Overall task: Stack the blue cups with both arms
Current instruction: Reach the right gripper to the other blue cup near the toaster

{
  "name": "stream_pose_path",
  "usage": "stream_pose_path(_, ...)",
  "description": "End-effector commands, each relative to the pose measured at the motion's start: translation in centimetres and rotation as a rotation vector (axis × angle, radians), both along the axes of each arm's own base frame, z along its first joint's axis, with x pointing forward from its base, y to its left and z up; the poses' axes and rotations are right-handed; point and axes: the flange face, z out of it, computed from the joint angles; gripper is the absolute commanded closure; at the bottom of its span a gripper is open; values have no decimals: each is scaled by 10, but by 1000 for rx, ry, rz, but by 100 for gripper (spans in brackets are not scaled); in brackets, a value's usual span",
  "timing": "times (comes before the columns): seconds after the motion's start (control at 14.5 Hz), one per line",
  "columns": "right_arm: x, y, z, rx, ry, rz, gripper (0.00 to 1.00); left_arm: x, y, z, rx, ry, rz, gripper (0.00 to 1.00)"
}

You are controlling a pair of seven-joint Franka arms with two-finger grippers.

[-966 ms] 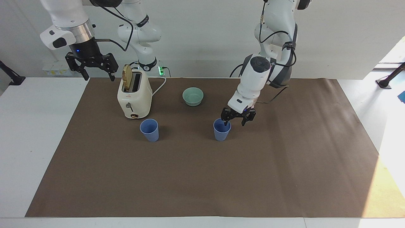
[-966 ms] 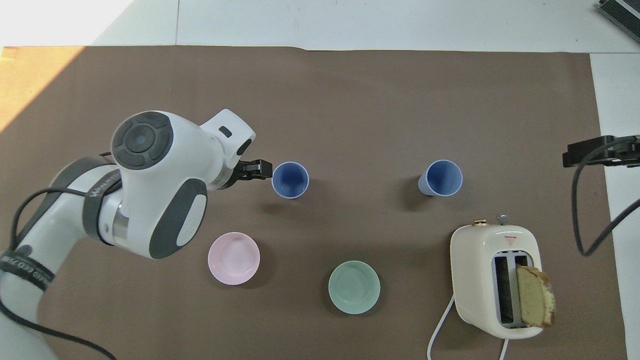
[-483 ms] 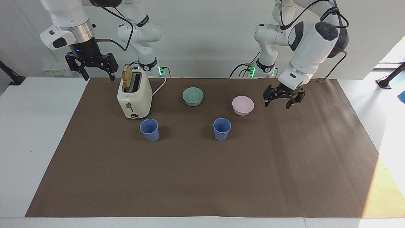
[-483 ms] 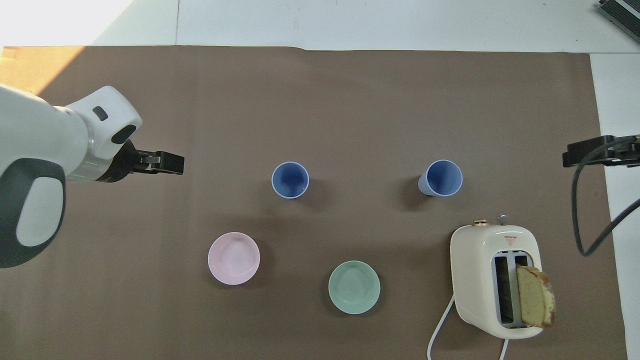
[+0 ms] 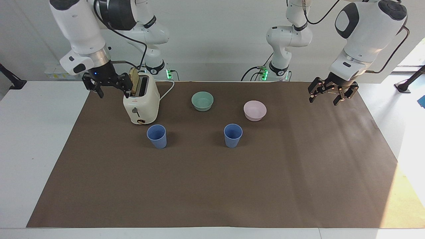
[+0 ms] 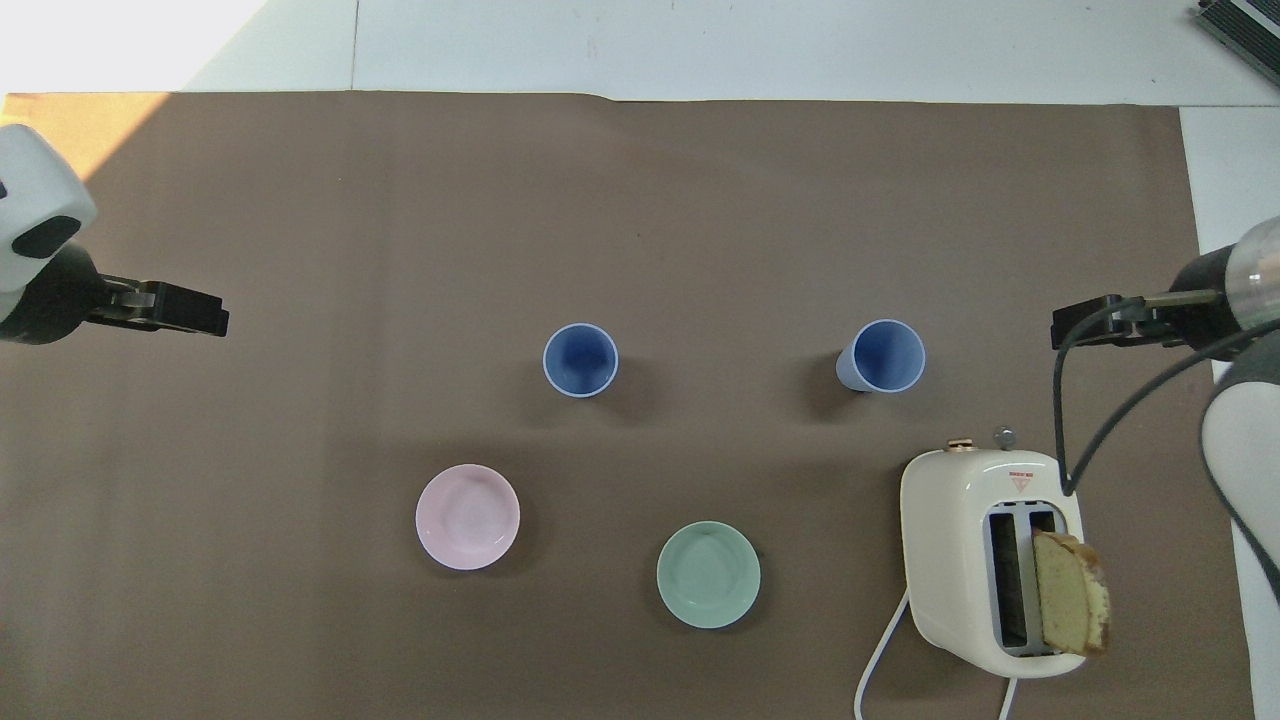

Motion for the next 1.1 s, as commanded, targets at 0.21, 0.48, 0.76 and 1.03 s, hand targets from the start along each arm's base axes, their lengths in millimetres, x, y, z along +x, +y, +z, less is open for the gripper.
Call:
stream_pose_path(0.21,12,34,-100,14,56,74,0,1,11,18,64,15,-27,0)
stream_pose_path(0.48,16,49,-139,27,35,81,0,0,13,30,64,15,-23,0)
stream_pose_path(0.76,18,52,-170,61,52,28,0,1,27,35,53,65,1,0)
stream_pose_path(1.03,18,52,-193,60,46,69,0,-4,27,40,61,62,2,0)
